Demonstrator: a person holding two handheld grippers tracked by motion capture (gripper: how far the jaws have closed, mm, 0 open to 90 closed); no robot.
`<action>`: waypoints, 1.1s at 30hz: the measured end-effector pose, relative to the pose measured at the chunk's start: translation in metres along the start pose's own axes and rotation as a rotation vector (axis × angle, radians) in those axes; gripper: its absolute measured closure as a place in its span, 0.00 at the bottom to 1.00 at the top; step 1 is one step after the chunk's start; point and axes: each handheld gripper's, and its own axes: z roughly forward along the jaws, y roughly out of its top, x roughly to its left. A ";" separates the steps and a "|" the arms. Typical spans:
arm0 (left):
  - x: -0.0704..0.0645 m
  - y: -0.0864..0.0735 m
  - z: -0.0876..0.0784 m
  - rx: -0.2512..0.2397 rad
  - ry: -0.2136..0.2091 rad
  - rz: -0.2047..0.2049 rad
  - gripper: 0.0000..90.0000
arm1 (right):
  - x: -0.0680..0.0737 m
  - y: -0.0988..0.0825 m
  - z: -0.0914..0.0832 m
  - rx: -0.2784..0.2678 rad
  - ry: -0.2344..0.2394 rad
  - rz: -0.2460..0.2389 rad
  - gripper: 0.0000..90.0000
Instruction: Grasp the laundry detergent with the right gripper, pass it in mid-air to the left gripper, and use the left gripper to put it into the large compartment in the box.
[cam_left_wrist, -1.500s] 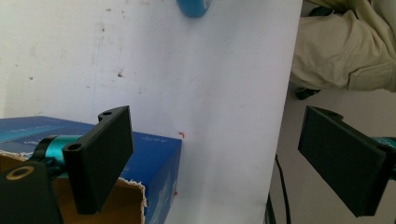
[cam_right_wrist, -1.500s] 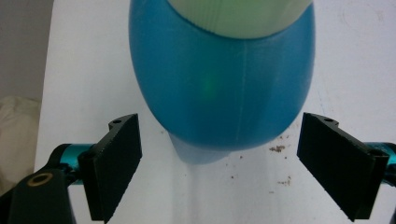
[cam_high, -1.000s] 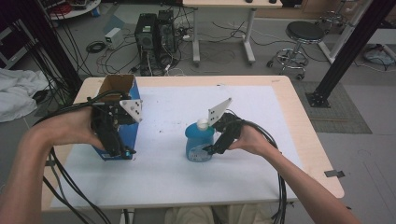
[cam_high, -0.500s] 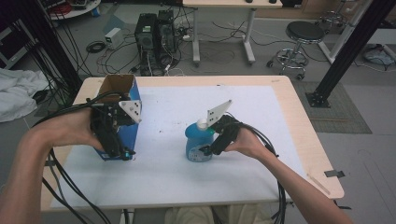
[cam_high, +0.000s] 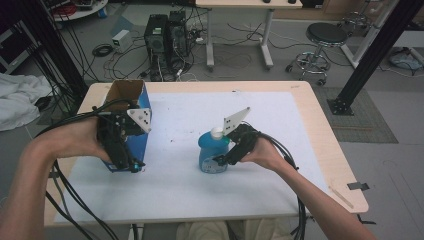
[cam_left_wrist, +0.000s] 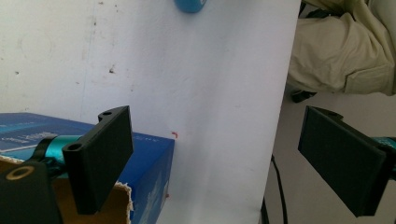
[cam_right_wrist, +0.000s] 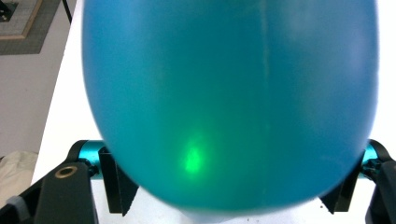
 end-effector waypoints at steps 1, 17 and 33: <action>0.000 0.000 0.000 0.003 0.001 0.002 0.12 | 0.000 0.000 0.000 -0.001 0.002 0.000 0.26; -0.001 0.001 0.001 -0.001 0.000 -0.001 0.12 | -0.001 0.000 0.004 -0.021 0.042 0.013 0.33; 0.000 0.000 0.003 -0.004 -0.001 0.000 0.12 | -0.005 -0.002 0.005 -0.037 0.062 0.017 0.43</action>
